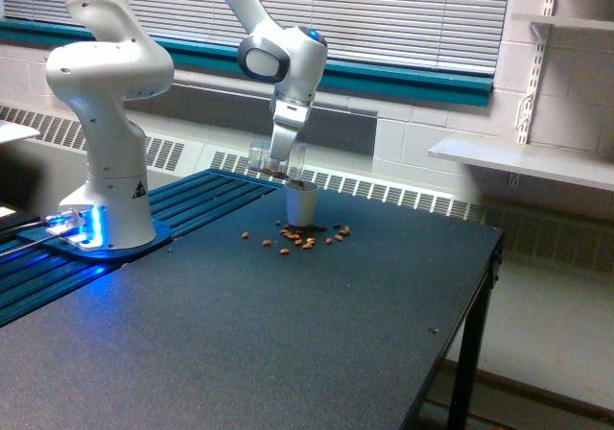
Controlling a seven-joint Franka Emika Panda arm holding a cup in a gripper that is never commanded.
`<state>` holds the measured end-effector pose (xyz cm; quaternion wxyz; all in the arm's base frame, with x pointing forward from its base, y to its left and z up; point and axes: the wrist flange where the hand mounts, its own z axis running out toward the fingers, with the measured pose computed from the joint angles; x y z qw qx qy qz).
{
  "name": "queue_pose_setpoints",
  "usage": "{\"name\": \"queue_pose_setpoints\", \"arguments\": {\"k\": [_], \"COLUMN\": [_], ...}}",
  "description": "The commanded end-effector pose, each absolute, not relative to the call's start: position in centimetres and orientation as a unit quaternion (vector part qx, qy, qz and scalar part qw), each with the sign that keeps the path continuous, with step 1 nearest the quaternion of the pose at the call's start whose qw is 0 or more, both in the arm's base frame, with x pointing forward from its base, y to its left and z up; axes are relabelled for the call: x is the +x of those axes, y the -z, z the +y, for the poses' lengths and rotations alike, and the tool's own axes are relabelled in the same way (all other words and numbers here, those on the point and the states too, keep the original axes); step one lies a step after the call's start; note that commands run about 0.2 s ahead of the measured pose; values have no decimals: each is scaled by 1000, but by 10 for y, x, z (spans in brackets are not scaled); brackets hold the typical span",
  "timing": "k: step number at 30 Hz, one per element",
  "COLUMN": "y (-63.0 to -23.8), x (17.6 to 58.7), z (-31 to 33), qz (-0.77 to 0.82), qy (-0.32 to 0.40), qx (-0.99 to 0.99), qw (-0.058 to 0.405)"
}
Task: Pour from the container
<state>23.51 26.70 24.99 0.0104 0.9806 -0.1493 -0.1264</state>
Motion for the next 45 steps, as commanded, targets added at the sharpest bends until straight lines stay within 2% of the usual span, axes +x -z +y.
{"name": "queue_pose_setpoints", "arguments": {"k": [1,23,45], "y": [-249,-250,-272], "x": [235,241,255], "z": [268,273,266], "qz": [-163,-171,-178], "qy": [131,128,101], "qx": [978,977,979], "qw": [18,26,19]}}
